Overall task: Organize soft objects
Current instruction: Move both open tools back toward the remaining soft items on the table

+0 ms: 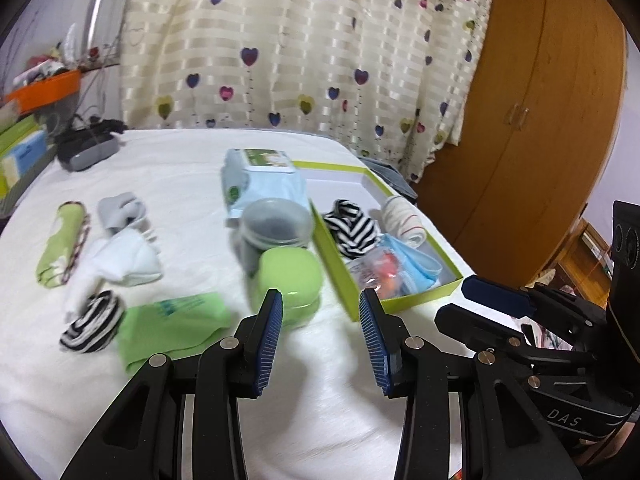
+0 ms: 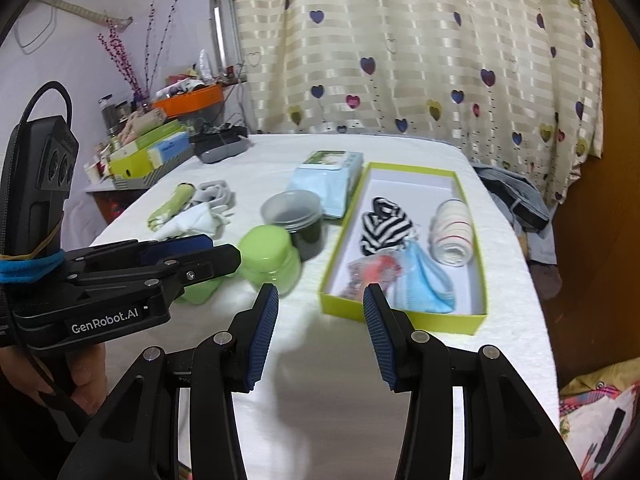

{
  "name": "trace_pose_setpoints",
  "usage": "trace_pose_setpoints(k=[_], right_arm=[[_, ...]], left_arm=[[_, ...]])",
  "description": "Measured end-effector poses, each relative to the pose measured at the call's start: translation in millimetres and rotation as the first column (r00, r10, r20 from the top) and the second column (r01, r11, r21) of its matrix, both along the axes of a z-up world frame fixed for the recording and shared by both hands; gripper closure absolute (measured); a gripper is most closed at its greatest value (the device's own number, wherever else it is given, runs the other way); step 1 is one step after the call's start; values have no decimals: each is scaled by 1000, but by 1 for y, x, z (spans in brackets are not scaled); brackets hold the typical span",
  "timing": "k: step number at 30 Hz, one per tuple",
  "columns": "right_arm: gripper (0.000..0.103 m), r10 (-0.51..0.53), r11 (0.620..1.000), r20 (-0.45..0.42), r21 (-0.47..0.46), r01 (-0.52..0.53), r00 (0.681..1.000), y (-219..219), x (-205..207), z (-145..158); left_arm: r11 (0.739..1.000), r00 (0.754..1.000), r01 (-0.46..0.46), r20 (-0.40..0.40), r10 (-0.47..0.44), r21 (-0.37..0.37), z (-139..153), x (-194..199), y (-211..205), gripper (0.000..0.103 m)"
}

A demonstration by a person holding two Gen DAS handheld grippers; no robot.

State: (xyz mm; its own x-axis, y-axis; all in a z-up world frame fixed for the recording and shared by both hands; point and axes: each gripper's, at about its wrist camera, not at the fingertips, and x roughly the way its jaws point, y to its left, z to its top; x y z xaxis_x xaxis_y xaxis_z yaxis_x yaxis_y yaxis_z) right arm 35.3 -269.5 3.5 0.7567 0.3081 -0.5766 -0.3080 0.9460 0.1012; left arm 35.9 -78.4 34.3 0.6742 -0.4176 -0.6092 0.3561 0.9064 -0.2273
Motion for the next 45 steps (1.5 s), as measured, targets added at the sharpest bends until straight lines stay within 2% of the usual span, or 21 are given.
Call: trace_pose_setpoints(k=[18, 23, 37, 45], right_arm=[[56, 71, 997, -17, 2, -71, 997, 30, -3, -7], [56, 112, 994, -32, 10, -112, 993, 41, -2, -14], [56, 241, 971, -77, 11, -241, 968, 86, 12, -31], [55, 281, 960, -115, 13, -281, 953, 113, 26, -41]], left_arm=[[998, 998, -58, -14, 58, -11, -13, -6, 31, 64], [995, 995, -100, -30, 100, -7, -21, -8, 46, 64], [972, 971, -234, -40, 234, 2, -30, -1, 101, 64], [953, 952, -302, -42, 302, 5, -33, 8, 131, 64]])
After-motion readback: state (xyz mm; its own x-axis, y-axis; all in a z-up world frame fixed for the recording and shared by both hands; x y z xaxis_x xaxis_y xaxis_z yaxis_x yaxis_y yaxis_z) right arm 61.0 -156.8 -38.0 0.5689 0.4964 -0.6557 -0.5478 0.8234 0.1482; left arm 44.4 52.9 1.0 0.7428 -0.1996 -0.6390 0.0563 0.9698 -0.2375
